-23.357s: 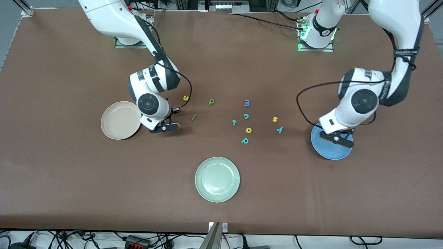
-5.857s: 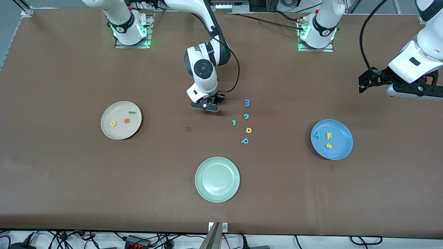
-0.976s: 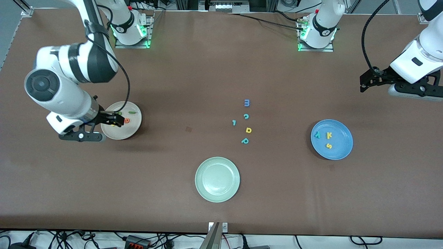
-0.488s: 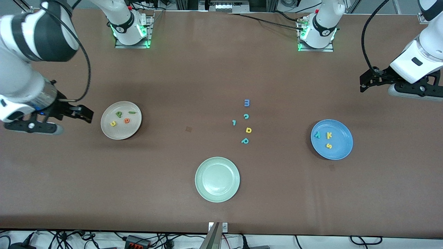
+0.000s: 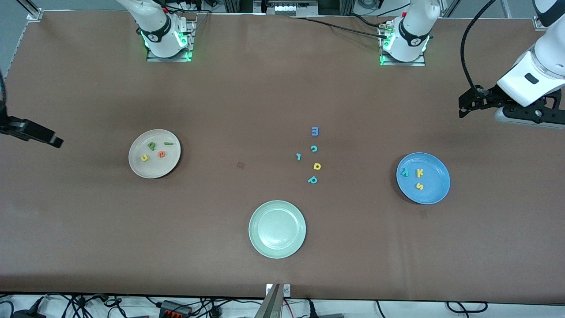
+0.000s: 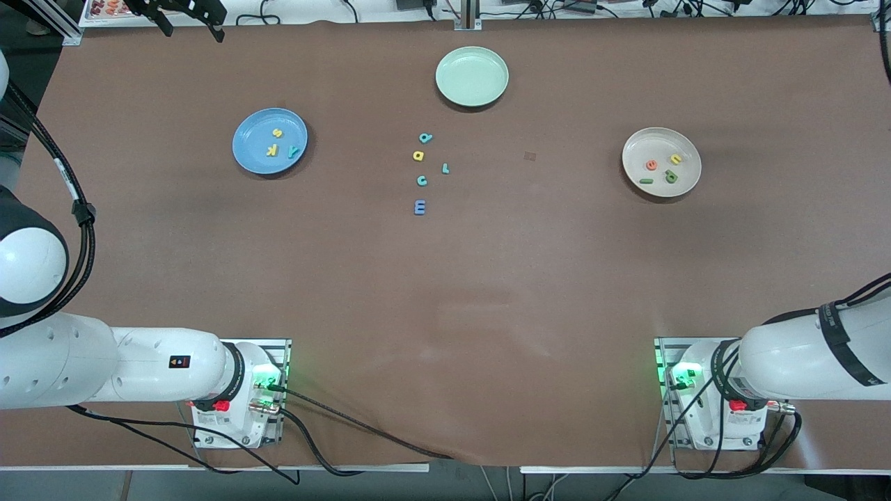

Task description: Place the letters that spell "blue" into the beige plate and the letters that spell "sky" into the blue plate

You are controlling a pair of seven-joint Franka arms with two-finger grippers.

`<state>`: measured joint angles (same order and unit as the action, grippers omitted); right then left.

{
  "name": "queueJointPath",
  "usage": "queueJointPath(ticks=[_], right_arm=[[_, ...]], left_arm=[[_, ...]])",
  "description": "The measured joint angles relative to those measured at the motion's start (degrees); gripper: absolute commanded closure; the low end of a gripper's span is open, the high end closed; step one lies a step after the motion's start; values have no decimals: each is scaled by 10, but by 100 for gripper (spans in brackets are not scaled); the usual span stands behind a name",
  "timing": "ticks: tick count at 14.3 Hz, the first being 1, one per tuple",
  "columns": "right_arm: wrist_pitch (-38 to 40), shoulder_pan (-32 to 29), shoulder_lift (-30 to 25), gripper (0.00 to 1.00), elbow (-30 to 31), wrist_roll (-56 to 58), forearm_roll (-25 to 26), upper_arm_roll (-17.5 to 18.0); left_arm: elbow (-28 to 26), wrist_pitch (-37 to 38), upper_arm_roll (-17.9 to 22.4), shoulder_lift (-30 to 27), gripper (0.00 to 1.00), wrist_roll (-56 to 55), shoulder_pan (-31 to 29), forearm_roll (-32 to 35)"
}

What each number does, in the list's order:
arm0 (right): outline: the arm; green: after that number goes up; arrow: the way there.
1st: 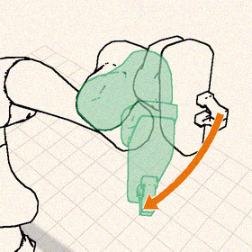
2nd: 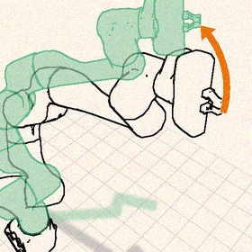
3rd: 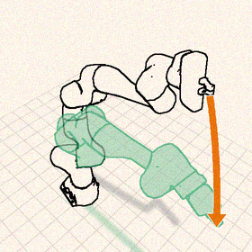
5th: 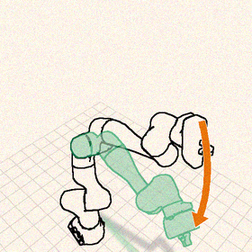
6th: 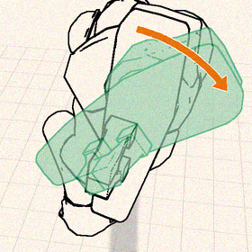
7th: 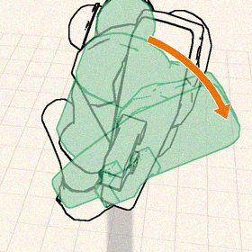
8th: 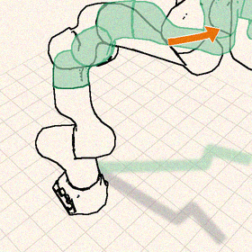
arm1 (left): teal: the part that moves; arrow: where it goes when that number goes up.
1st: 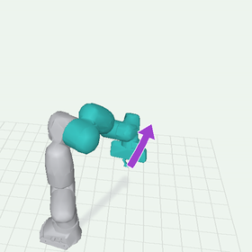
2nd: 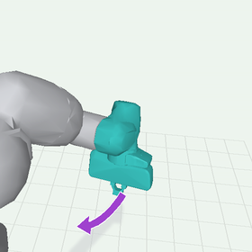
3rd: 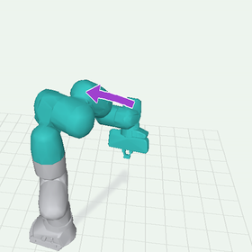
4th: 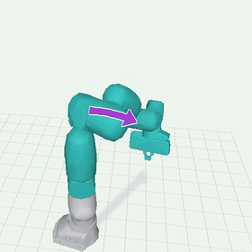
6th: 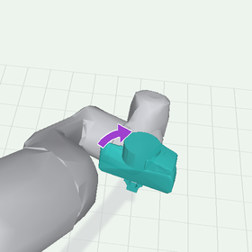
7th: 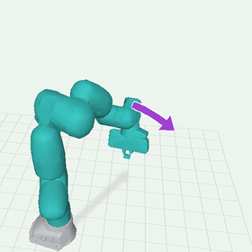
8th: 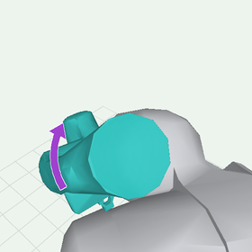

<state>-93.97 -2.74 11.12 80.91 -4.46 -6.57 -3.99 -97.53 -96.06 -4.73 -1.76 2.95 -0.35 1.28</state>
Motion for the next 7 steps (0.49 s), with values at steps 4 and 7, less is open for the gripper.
queueJointPath(ticks=[4, 7], right_arm=[[1, 6, -12, 0, -1, 16, 61, 10], [2, 16, -13, 0, -1, 16, 73, 13]], left_arm=[[0, 0, 0, 0, 0, 0, 0, 0], [0, 0, 0, 0, 0, 0, 0, 0]])
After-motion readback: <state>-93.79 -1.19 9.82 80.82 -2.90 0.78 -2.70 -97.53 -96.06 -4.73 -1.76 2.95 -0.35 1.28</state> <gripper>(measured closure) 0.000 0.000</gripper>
